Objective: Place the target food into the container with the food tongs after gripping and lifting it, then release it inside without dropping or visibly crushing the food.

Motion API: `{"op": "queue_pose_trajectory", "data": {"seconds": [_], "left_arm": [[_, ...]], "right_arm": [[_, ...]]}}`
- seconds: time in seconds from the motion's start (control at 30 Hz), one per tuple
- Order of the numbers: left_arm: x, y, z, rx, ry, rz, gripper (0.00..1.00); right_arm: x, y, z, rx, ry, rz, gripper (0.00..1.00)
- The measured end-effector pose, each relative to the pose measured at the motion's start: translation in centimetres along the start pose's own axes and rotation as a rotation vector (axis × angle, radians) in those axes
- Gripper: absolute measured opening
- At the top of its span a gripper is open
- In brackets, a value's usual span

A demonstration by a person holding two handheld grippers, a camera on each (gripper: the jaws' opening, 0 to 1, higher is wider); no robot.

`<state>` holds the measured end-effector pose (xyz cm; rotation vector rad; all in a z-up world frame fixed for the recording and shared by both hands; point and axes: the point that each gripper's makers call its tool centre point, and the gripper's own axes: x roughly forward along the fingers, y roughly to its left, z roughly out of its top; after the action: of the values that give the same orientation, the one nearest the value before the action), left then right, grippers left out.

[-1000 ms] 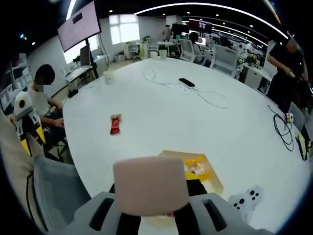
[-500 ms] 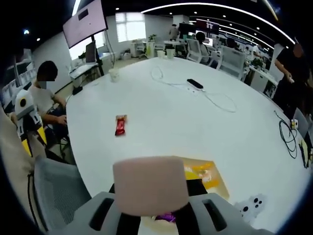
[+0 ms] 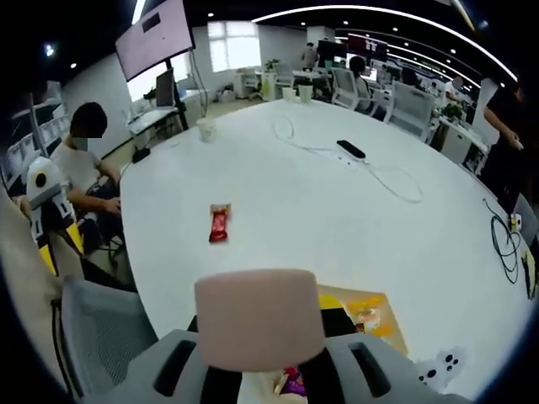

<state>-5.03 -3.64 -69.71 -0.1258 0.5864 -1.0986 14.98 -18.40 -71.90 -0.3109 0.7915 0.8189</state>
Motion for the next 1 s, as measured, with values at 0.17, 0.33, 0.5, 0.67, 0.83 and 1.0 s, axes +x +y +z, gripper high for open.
{"op": "queue_pose_trajectory", "data": {"seconds": [0.17,0.33,0.5,0.67,0.83,1.0], "left_arm": [[-0.2,0.2,-0.1,-0.005,-0.004,0.005,0.32],[-0.4,0.3,-0.1,-0.004,-0.006,0.007,0.32],[-0.8,0.6,-0.1,-0.009,-0.012,0.022,0.32],[-1.2,0.9,-0.3,-0.014,-0.012,0.032,0.32],[-1.5,1.1,-0.2,-0.018,-0.016,0.041,0.32],[-1.8,1.3,-0.3,-0.023,-0.021,0.049,0.32]], "right_arm": [[0.6,0.4,0.5,-0.002,-0.002,0.009,0.22],[1.1,1.1,1.2,-0.017,-0.002,0.023,0.22],[1.7,1.5,1.8,-0.022,-0.005,0.036,0.22],[2.3,2.2,2.2,-0.033,-0.001,0.052,0.22],[2.9,2.8,2.6,-0.036,-0.002,0.067,0.22],[3.7,3.5,3.2,-0.043,0.002,0.085,0.22]]}}
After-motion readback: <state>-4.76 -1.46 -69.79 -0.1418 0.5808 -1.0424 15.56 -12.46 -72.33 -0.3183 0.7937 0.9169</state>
